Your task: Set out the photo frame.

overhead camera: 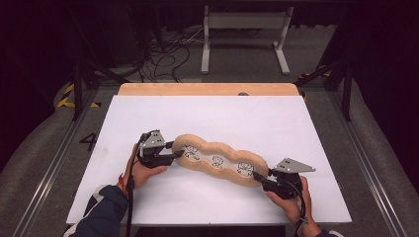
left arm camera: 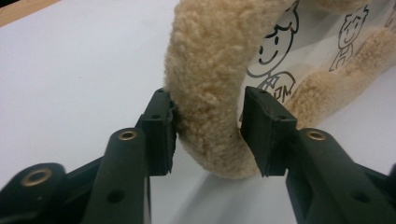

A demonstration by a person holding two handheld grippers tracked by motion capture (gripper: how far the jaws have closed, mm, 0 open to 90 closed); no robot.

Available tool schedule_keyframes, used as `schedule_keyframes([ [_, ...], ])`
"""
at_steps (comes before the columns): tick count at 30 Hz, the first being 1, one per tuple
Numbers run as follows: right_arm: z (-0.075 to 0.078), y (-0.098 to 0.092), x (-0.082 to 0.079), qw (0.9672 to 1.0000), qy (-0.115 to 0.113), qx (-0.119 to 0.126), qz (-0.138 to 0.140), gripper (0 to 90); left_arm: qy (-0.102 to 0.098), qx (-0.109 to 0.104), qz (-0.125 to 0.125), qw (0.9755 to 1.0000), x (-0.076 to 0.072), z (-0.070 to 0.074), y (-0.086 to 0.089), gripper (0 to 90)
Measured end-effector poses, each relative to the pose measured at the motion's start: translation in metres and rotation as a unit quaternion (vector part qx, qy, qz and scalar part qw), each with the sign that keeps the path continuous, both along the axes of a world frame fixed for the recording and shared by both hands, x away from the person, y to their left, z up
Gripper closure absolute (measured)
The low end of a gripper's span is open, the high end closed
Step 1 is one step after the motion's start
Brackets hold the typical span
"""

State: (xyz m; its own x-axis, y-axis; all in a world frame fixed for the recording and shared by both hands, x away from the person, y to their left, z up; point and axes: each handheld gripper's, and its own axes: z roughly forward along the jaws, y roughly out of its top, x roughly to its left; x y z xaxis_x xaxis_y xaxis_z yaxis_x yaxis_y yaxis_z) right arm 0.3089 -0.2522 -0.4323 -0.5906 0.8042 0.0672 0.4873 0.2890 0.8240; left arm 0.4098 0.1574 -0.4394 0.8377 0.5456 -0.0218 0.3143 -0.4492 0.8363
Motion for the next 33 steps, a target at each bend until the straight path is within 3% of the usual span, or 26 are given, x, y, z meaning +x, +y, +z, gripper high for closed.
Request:
schedule_keyframes([
  [9, 0.000, -0.002, 0.014, 0.9999, -0.009, -0.011, 0.003, 62.4, 0.001, 0.001, -0.001, 1.0000, -0.009, 0.000, 0.006, 61.5],
  [23, 0.001, 0.000, 0.040, 0.9983, -0.022, -0.048, 0.026, 54.7, 0.001, 0.000, -0.003, 1.0000, -0.023, -0.001, 0.010, 61.2],
  [33, 0.001, 0.001, 0.042, 0.9982, -0.023, -0.049, 0.023, 53.5, -0.002, 0.002, -0.003, 1.0000, -0.025, -0.001, 0.010, 61.1],
])
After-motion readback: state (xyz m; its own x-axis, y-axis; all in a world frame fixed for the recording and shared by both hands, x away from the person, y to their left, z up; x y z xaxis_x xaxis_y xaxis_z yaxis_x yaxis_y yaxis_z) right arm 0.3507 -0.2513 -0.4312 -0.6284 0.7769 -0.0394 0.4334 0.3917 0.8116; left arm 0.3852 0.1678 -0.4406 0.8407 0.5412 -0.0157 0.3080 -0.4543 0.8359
